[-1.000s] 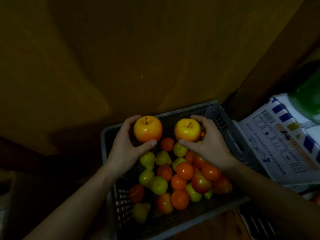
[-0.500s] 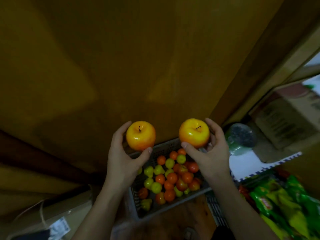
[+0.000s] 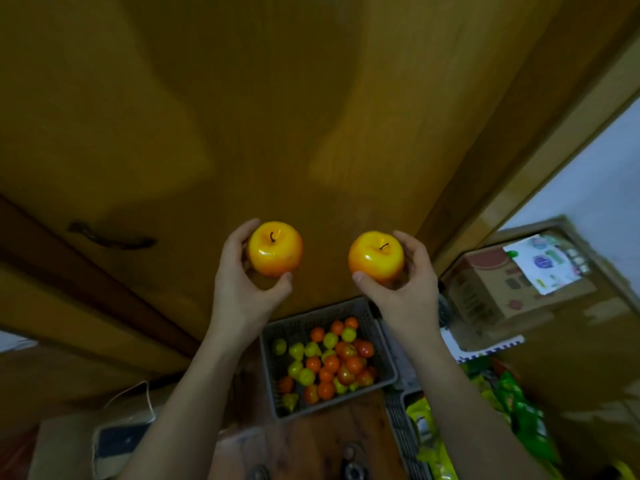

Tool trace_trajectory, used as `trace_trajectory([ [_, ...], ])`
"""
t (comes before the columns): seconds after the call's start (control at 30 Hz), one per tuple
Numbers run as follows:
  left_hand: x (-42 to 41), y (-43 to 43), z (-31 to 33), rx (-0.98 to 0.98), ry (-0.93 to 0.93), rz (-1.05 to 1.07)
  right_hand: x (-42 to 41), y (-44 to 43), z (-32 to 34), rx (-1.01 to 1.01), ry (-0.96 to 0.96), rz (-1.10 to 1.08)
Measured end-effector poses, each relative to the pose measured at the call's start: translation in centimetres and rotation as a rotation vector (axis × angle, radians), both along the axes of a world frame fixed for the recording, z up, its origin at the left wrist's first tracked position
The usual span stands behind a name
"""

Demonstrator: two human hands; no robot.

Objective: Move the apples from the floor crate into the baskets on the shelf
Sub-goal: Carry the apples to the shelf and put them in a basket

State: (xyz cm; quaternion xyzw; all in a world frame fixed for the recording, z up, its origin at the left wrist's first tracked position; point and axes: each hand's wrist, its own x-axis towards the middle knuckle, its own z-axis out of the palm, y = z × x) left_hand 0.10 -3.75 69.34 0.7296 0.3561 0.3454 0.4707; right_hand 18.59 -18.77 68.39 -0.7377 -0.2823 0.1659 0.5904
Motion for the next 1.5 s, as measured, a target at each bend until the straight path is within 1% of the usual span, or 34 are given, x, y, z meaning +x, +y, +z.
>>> trace_trajectory([
  [0.1, 0.5, -1.0, 2.7, -0.011, -0.047, -0.013, 1.0, -0.8, 3.4, -0.002, -0.022, 0.012],
  [0.23, 1.5, -2.3, 4.8, -0.019, -0.128, -0.031, 2.1, -2.0, 6.3, 0.029, -0.049, 0.013],
  [0.3, 2.3, -2.3, 5.6, -0.019, -0.153, -0.044, 2.7, -2.6, 7.3, 0.029, -0.085, -0.018],
  [0.4, 3.6, -1.8, 6.5, -0.005, -0.135, -0.084, 3.2, -3.9, 8.0, 0.029, -0.086, -0.09],
  [0.57, 4.2, -1.4, 7.5, 0.031, -0.127, -0.2, 1.2, -5.6, 8.5, 0.013, -0.111, -0.236],
  [0.77, 5.1, -1.5, 8.4, 0.022, -0.151, -0.492, -4.3, -9.2, 9.0, 0.057, -0.104, -0.461],
  [0.87, 6.0, -3.4, 9.0, -0.015, -0.17, -0.622, -6.8, -11.7, 8.9, 0.056, -0.115, -0.607],
  [0.93, 6.2, -5.0, 9.1, -0.037, -0.188, -0.672, -8.4, -13.3, 9.0, 0.061, -0.113, -0.679],
  [1.1, 6.7, -10.9, 8.9, -0.092, -0.163, -0.888, -13.5, -19.4, 9.4, 0.03, -0.155, -0.938],
  [1.23, 6.2, -16.6, 9.3, -0.112, -0.189, -1.107, -18.5, -24.7, 10.1, -0.012, -0.172, -1.134],
  [1.37, 4.5, -22.4, 10.0, -0.112, -0.2, -1.286, -24.4, -29.4, 11.2, -0.044, -0.198, -1.316],
  [1.5, 0.9, -27.9, 9.9, -0.076, -0.179, -1.444, -31.4, -33.3, 11.2, -0.037, -0.195, -1.45],
])
